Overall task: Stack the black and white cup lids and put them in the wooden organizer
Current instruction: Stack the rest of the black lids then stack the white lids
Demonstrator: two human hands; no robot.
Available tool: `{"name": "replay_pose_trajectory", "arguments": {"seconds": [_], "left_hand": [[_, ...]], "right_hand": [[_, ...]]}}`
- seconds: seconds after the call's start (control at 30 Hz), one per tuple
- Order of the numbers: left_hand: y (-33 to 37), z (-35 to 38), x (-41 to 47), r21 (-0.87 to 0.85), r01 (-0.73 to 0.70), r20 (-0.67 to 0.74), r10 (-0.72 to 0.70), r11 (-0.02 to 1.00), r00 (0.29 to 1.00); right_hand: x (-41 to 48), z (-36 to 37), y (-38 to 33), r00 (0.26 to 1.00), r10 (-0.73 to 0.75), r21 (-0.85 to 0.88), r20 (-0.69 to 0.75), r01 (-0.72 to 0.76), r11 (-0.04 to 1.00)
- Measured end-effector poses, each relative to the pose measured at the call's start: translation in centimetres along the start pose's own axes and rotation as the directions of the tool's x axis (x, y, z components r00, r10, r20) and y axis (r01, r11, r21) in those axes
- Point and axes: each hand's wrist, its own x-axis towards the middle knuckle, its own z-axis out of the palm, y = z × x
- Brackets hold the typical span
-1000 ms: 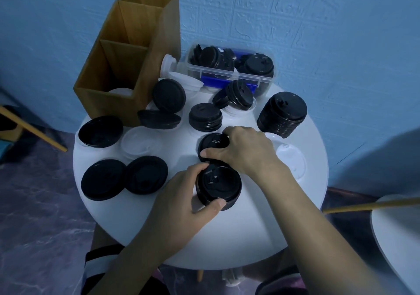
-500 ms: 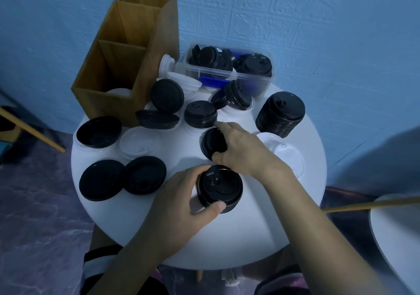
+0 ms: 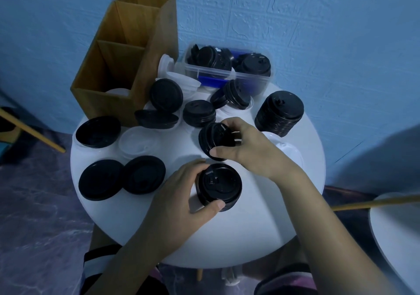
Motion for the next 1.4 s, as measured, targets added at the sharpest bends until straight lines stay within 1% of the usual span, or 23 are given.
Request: {"name": "replay_pose_trajectory", "arguments": {"seconds": [0.07, 0.13, 0.23, 0.3, 0.37, 0.43, 0.53, 0.57, 0.67, 0.73, 0.83, 0.9, 0.97, 1.03, 1.1, 1.17, 1.27, 1.4], "left_hand": [[0.0, 0.0, 0.0, -0.017, 0.026, 0.009, -0.026, 1.000, 1.000], [-0.2, 0.0, 0.0, -0.068, 0.069, 0.029, -0.067, 0.995, 0.997], [0.1, -0.3, 0.1, -0.224, 0.141, 0.005, -0.143, 0.964, 0.990], [0.7, -0.7, 0.7, -0.328, 0.126, -0.076, -0.159, 0.936, 0.984], [1.2, -0.9, 1.7, -0.355, 0.105, -0.188, -0.181, 0.929, 0.965], [1.1, -0.8, 2.8, -0.331, 0.139, -0.233, -0.224, 0.933, 0.946], [0.9, -0.2, 2.6, -0.252, 0.173, -0.223, -0.231, 0.952, 0.947], [0.9, 0.1, 2.1, -0.224, 0.178, -0.212, -0.226, 0.958, 0.951], [1.2, 0.9, 0.7, -0.139, 0.151, -0.163, -0.174, 0.979, 0.971], [1.5, 1.1, 0.3, -0.135, 0.104, -0.122, -0.120, 0.985, 0.985], [1.8, 0.9, 0.0, -0.161, 0.058, -0.045, -0.066, 0.985, 0.997], [1.9, 0.7, -0.3, -0.154, 0.062, 0.018, -0.060, 0.986, 0.998], [1.8, 0.8, -0.5, -0.080, 0.074, 0.056, -0.069, 0.994, 0.996], [1.6, 1.0, -0.4, -0.006, 0.065, 0.053, -0.065, 0.998, 0.997], [1.6, 1.1, -0.2, -0.003, 0.064, 0.046, -0.064, 0.998, 0.997], [1.5, 1.1, 0.0, -0.016, 0.069, 0.049, -0.068, 0.997, 0.996], [1.1, 1.3, 0.0, -0.046, 0.109, 0.051, -0.107, 0.993, 0.993], [0.6, 1.3, -0.2, -0.028, 0.136, 0.066, -0.134, 0.990, 0.989]], "right_hand": [[-0.3, -0.3, 0.2, 1.000, -0.018, 0.092, 0.006, 0.018, 0.996], [-0.8, -0.5, 0.1, 0.999, -0.036, 0.167, 0.015, 0.033, 0.985], [-1.6, -1.0, -0.2, 0.996, -0.072, 0.241, 0.045, 0.059, 0.969], [-2.0, -1.3, -0.3, 0.994, -0.096, 0.225, 0.046, 0.084, 0.971], [-2.0, -1.3, -0.3, 0.995, -0.098, 0.198, 0.034, 0.089, 0.976], [-1.8, -1.0, -0.3, 0.997, -0.080, 0.154, -0.015, 0.081, 0.985], [-1.8, -0.7, 0.3, 0.994, -0.065, 0.066, -0.083, 0.071, 0.995], [-2.0, -0.8, 0.5, 0.995, -0.059, 0.066, -0.074, 0.064, 0.996], [-3.3, -1.4, 1.0, 0.999, -0.040, 0.116, 0.035, 0.036, 0.993], [-4.3, -1.7, 1.4, 0.995, -0.034, 0.111, 0.093, 0.024, 0.994], [-5.4, -1.9, 1.9, 0.992, -0.007, 0.070, 0.129, -0.002, 0.998], [-6.1, -2.0, 2.3, 0.989, -0.002, 0.043, 0.149, -0.005, 0.999], [-6.6, -2.1, 2.5, 0.987, -0.017, 0.012, 0.158, 0.015, 1.000], [-7.1, -2.2, 2.8, 0.983, -0.034, -0.016, 0.179, 0.038, 0.999], [-7.4, -2.0, 2.8, 0.978, -0.043, -0.045, 0.204, 0.053, 0.998], [-7.4, -1.5, 2.6, 0.980, -0.057, -0.107, 0.190, 0.078, 0.991], [-7.6, -0.6, 2.0, 0.988, -0.078, -0.219, 0.133, 0.106, 0.970], [-8.0, -0.1, 1.7, 0.989, -0.095, -0.304, 0.113, 0.126, 0.944]]}}
